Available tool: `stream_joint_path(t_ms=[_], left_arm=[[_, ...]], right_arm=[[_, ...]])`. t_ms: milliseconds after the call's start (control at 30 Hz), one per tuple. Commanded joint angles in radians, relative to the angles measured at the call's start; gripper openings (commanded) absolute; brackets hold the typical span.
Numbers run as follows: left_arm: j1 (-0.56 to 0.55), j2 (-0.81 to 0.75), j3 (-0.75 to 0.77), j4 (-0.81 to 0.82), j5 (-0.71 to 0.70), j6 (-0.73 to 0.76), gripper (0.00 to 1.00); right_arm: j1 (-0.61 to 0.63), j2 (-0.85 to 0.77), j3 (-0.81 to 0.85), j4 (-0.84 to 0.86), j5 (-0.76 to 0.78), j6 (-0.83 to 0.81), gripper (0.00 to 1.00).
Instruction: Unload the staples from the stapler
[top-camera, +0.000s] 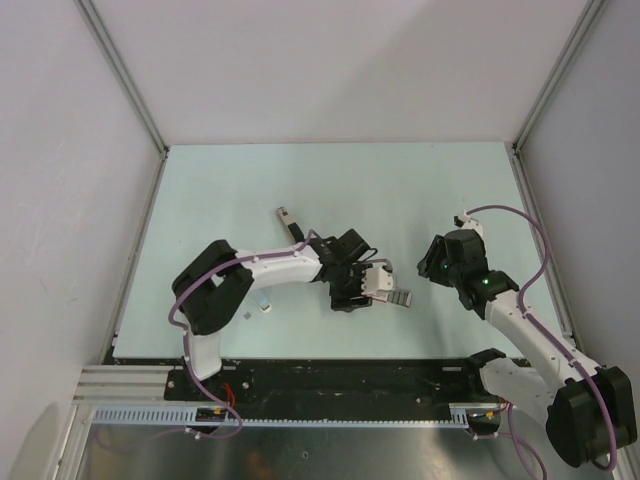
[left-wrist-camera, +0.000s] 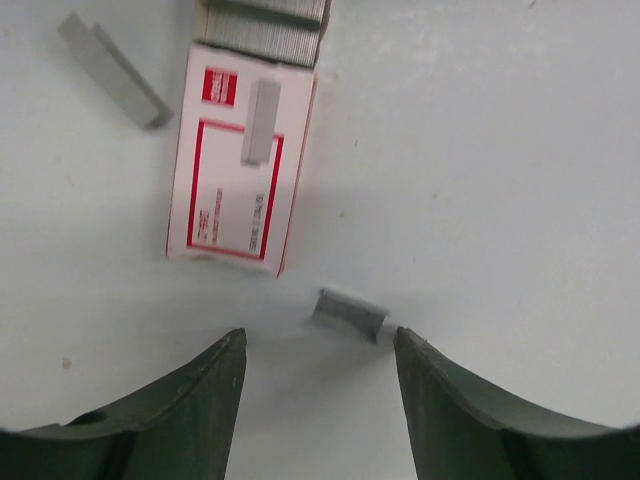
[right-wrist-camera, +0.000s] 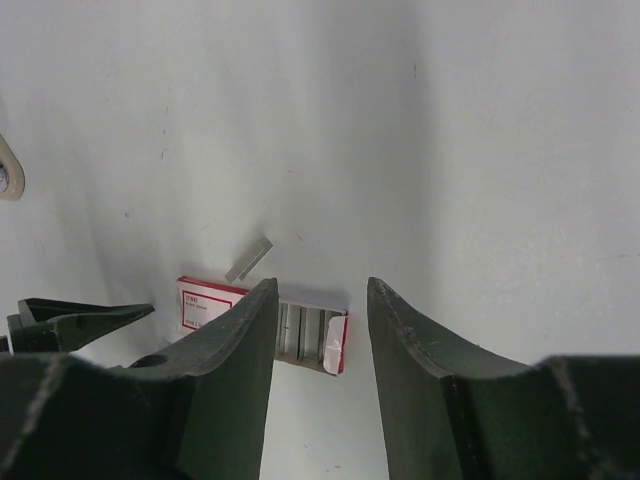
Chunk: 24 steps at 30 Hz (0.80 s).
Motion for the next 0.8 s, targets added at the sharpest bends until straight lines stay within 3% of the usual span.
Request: stream_joint_path(t_ms=[0,300,500,767], left_arm=[[0.056,0.014,-0.082,-0.081,-0.116,0.068,0.65],[0.142,-0.034,-0.126,-0.088,-0.096,0.082,0.6],[0.133,-0.094,-0.063,-0.13,0.061,0.022,0.7],[0.072,-0.017,0.049,-0.167,0.212,-0.081,0.74]], right_arm=[[0.004,0.001,-0.002,0.033,-0.007,0.011,0.45],[0.056,0.051,-0.027,0.061,0.001,0.028,0.39],[0.074,0.069,-0.032,0.069,0.013,0.034,0.39],[0.074,0.069,-0.032,0.068,0.023,0.032,0.39]])
